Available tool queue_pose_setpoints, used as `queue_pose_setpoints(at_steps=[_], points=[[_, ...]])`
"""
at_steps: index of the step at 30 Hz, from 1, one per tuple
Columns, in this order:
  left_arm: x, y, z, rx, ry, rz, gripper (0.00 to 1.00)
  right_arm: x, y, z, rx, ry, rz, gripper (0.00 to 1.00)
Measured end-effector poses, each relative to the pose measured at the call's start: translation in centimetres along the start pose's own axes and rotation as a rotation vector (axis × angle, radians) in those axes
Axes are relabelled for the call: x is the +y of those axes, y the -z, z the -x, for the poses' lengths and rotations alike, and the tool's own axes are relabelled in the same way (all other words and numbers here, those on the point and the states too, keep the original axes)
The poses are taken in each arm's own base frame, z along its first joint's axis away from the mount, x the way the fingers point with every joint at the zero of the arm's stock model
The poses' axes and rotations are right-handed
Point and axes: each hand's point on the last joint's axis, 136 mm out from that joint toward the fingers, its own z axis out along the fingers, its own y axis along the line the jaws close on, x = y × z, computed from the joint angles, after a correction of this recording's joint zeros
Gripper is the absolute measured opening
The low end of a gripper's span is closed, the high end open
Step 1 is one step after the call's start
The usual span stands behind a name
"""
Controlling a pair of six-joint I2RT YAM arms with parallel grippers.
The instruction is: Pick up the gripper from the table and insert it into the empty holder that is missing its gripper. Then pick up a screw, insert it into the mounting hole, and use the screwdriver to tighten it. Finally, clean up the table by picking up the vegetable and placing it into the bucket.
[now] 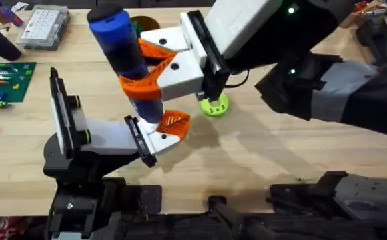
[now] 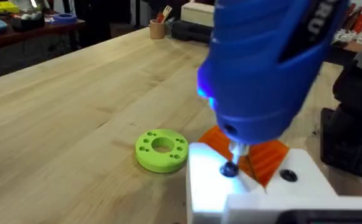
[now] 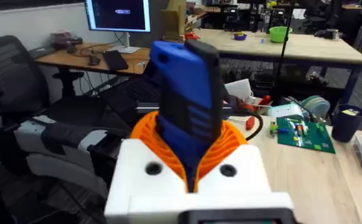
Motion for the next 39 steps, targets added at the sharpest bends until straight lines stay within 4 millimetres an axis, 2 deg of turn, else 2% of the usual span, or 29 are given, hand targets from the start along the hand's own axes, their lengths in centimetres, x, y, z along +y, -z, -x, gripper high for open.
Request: queue_pose_setpoints(at_steps=[39], points=[[-0.01, 0.0, 0.0, 0.0, 0.0, 0.0, 0.018, -0.19, -0.06, -0.44, 0.008, 0.002, -0.002, 0.042]])
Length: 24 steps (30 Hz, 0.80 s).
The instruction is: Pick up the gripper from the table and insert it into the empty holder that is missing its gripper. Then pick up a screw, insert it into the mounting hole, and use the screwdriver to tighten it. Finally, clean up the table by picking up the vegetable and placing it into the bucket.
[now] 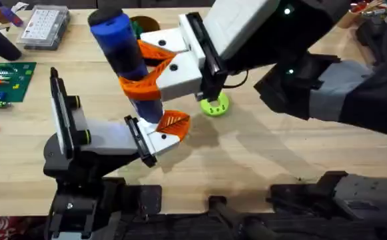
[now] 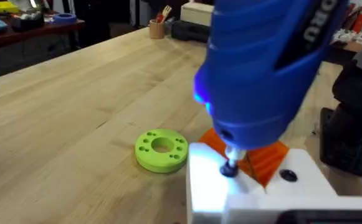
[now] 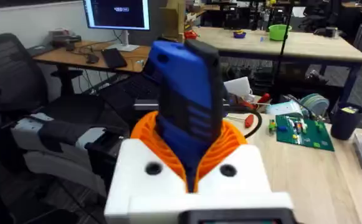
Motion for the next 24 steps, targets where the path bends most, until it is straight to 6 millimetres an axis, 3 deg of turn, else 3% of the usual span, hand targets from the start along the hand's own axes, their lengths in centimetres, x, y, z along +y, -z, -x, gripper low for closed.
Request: queue_pose_setpoints(at_steps=[24], points=[[0.0, 0.0, -0.01, 0.0, 0.001, 0.0, 0.018, -0.06, -0.01, -0.14, 0.002, 0.005, -0.001, 0.041]])
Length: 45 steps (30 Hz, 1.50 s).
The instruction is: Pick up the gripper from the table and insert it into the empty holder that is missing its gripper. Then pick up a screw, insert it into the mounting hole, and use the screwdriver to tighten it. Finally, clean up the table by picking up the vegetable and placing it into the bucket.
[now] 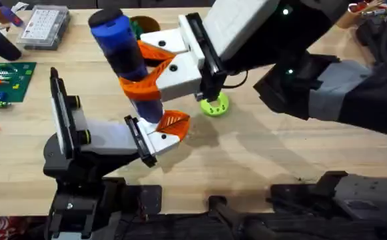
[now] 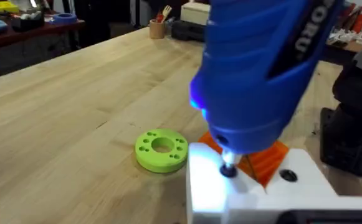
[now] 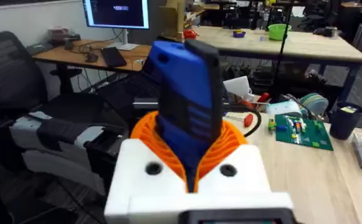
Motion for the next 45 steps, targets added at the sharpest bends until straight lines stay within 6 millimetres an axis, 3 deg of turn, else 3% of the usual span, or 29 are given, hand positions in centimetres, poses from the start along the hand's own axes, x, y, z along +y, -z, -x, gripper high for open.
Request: queue_pose_setpoints(at_steps=[9, 16, 21, 25, 28, 31, 38, 45], points=[[0.0, 0.0, 0.0, 0.0, 0.0, 0.0, 0.018, 0.0, 0.3, 1.7, -0.044, 0.027, 0.022, 0.041], [0.0, 0.0, 0.0, 0.0, -0.001, 0.0, 0.018, -1.5, 0.6, 5.9, -0.036, 0.014, 0.014, 0.041], [0.0, 0.0, 0.0, 0.0, 0.0, 0.0, 0.018, -1.3, 0.4, 7.3, -0.028, 0.017, 0.029, 0.042], [0.0, 0.0, 0.0, 0.0, -0.001, 0.0, 0.018, -2.3, 0.6, 5.8, 0.037, -0.094, -0.005, 0.043], [0.0, 0.0, 0.0, 0.0, 0.0, 0.0, 0.018, -4.1, 1.1, 3.2, 0.149, -0.251, -0.12, 0.041], [0.0, 0.0, 0.0, 0.0, 0.003, 0.0, 0.018, -5.2, 1.9, 1.7, 0.26, -0.279, -0.215, 0.043], [0.0, 0.0, 0.0, 0.0, 0.003, 0.0, 0.018, -6.8, 4.9, 4.5, 0.441, -0.118, -0.402, 0.043], [0.0, 0.0, 0.0, 0.0, 0.003, 0.0, 0.018, -7.3, 9.7, 3.5, 0.725, -0.046, -0.621, 0.043]])
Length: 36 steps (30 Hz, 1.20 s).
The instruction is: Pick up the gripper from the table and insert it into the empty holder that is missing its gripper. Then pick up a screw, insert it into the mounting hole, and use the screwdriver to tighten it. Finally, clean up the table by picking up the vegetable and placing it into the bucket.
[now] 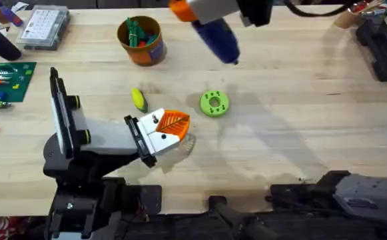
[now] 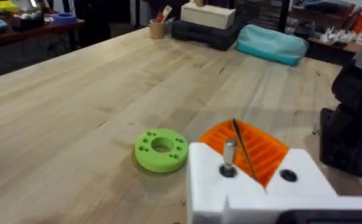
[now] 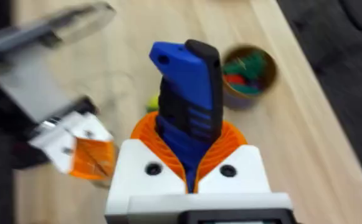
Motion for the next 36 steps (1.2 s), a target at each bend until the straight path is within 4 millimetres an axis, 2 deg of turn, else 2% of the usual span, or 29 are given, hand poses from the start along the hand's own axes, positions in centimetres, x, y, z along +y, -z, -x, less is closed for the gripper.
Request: queue_pose_setpoints(at_steps=[4, 8, 13, 20, 32, 34, 36], points=[[0.0, 0.0, 0.0, 0.0, 0.0, 0.0, 0.018, -2.1, 0.5, -3.2, 0.161, 0.01, -0.141, 0.041], [0.0, 0.0, 0.0, 0.0, 0.0, 0.0, 0.018, -4.0, 1.9, -7.1, 0.344, 0.001, -0.254, 0.043], [0.0, 0.0, 0.0, 0.0, 0.0, 0.0, 0.018, -7.1, 2.9, -12.0, 0.545, -0.027, -0.321, 0.041], [0.1, 0.0, 0.0, 0.0, 0.0, 0.004, 0.018, -11.7, 0.0, -19.2, 0.757, -0.062, -0.282, 0.038], [0.1, 0.0, 0.0, 0.0, 0.0, 0.004, 0.018, -16.5, -5.2, -31.7, 0.981, -0.077, -0.133, 0.035], [0.1, 0.0, 0.0, 0.0, 0.0, 0.004, 0.018, -16.8, -5.9, -33.2, 1.007, -0.08, -0.121, 0.035], [0.1, 0.0, 0.0, 0.0, 0.0, 0.004, 0.018, -17.0, -6.5, -33.8, 1.013, -0.076, -0.118, 0.035]])
